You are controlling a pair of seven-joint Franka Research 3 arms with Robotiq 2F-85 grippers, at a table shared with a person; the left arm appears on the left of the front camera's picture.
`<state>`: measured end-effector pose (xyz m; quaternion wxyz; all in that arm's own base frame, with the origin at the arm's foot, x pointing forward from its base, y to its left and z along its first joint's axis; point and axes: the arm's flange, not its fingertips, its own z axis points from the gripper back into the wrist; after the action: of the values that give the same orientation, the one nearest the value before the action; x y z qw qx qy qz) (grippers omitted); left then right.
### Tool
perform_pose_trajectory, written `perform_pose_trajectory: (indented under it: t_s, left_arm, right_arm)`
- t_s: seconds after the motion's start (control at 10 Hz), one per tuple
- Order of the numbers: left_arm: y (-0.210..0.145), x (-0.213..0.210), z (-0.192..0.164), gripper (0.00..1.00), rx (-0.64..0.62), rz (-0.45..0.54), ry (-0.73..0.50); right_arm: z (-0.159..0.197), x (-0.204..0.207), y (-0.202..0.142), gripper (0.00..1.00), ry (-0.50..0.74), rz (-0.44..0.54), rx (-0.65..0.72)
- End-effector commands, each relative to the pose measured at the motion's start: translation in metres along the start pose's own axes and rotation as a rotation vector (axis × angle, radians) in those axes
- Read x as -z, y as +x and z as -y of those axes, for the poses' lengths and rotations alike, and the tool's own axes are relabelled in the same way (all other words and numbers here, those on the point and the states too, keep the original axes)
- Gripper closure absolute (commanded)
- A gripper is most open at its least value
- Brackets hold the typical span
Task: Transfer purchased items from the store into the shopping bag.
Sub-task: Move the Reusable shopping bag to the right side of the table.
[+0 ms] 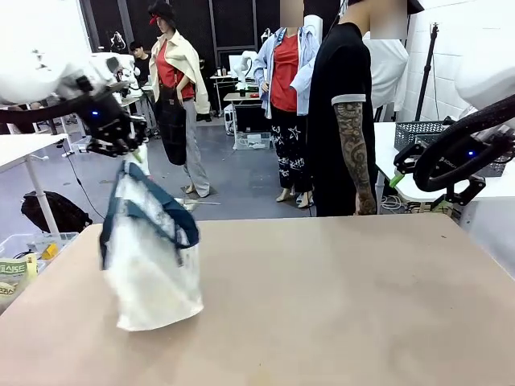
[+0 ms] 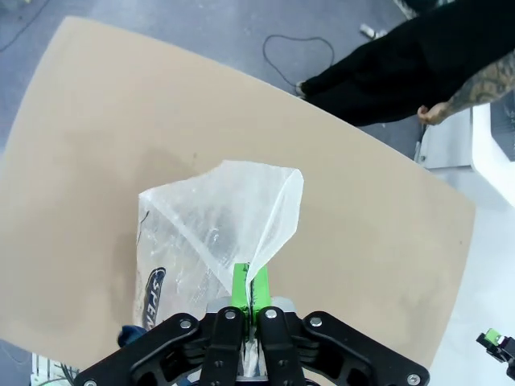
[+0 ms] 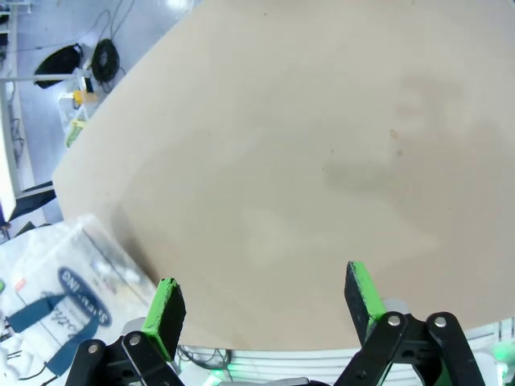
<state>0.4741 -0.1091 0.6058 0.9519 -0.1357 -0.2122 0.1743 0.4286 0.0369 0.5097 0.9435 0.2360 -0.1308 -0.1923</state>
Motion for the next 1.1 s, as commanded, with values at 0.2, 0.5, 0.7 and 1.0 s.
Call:
perform_pose_trajectory:
  t_s: [0.2, 0.5, 0.7, 1.0]
  left_arm:
    - [0.02, -0.06, -0.074, 1.0, -0.189, -0.028, -0.044]
    - [0.042, -0.077, -0.115, 1.0, -0.324, -0.044, 0.031]
    - [0.05, -0.077, -0.124, 1.0, -0.4, -0.054, 0.053]
    - [0.064, -0.068, -0.131, 1.0, -0.479, -0.016, 0.122]
  right_arm:
    - [0.0, 0.0, -0.003, 0.0, -0.019, 0.0, 0.011]
    - [0.0, 0.0, -0.003, 0.0, -0.019, 0.0, 0.011]
    - [0.0, 0.0, -0.003, 0.0, -0.019, 0.0, 0.011]
    - [0.0, 0.0, -0.003, 0.0, -0.019, 0.0, 0.011]
